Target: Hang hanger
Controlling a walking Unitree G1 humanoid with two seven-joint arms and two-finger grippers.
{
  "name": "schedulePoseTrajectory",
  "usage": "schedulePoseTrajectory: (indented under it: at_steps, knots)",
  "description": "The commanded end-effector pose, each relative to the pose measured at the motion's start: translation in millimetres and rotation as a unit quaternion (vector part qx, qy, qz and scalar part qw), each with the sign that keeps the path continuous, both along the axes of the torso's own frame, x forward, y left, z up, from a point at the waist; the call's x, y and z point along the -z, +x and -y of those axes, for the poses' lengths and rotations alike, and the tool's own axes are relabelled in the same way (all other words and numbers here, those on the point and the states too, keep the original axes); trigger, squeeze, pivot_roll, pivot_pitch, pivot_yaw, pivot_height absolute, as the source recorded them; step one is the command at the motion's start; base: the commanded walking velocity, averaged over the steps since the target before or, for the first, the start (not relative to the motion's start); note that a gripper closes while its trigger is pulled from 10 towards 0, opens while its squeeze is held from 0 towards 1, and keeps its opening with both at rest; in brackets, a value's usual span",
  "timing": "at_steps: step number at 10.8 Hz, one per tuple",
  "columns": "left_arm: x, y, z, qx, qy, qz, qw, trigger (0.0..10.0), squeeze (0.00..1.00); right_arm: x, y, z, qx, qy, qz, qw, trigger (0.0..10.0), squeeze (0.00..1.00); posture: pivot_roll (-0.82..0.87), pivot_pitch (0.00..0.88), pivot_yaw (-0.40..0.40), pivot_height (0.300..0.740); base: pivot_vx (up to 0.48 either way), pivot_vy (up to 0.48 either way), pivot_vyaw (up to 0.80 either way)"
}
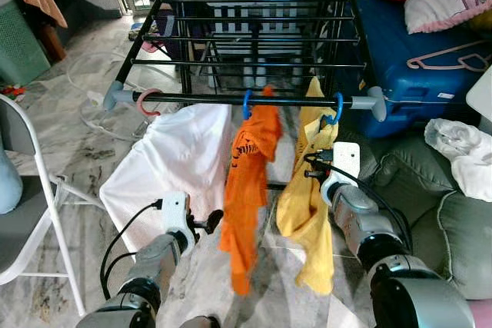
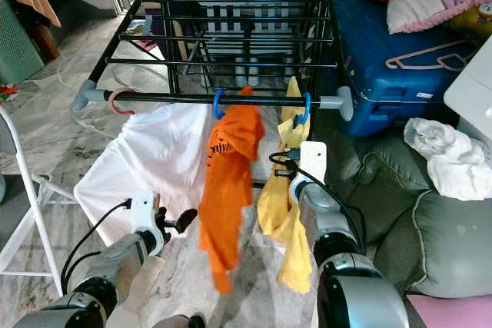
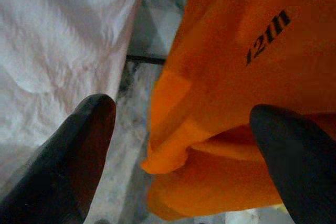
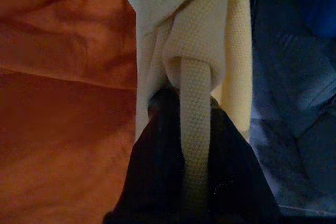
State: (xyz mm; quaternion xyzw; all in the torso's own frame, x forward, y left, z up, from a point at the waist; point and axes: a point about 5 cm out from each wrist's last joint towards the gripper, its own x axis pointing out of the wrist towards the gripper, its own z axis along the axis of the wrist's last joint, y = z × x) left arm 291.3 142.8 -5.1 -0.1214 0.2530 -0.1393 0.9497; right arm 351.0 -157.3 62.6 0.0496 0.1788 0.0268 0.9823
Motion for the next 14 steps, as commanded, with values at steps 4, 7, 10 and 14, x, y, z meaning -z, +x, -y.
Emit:
schedulePoseTrajectory:
  at_steps: [4,7,10,14]
  knots:
    - [-2,1.9,2.1,0.000,-0.005,0.003,1.000,10.0,0.00,19,-19.8,-0.1,-0.016,-0.061,0.017,0.998,10.0,0.00,-0.17,0.045,0.078,0.740,0.000,0.000,0.00]
    - [-1,1.4,6.4,0.003,-0.009,0.000,1.000,10.0,0.00,13,-17.6,4.3,-0.006,-0.074,0.040,0.996,10.0,0.00,-0.18,0.047,0.081,0.740,0.000,0.000,0.00]
    - [-3,2.7,7.4,0.004,-0.010,0.002,1.000,10.0,0.00,7,-12.3,10.2,0.003,-0.077,0.047,0.996,10.0,0.00,-0.17,0.044,0.082,0.740,0.000,0.000,0.00]
    - [-1,0.8,7.7,0.007,-0.009,0.000,1.000,10.0,0.00,5,-9.8,7.9,0.023,-0.036,0.046,0.998,0.0,0.00,-0.17,0.051,0.090,0.740,0.000,0.000,0.00]
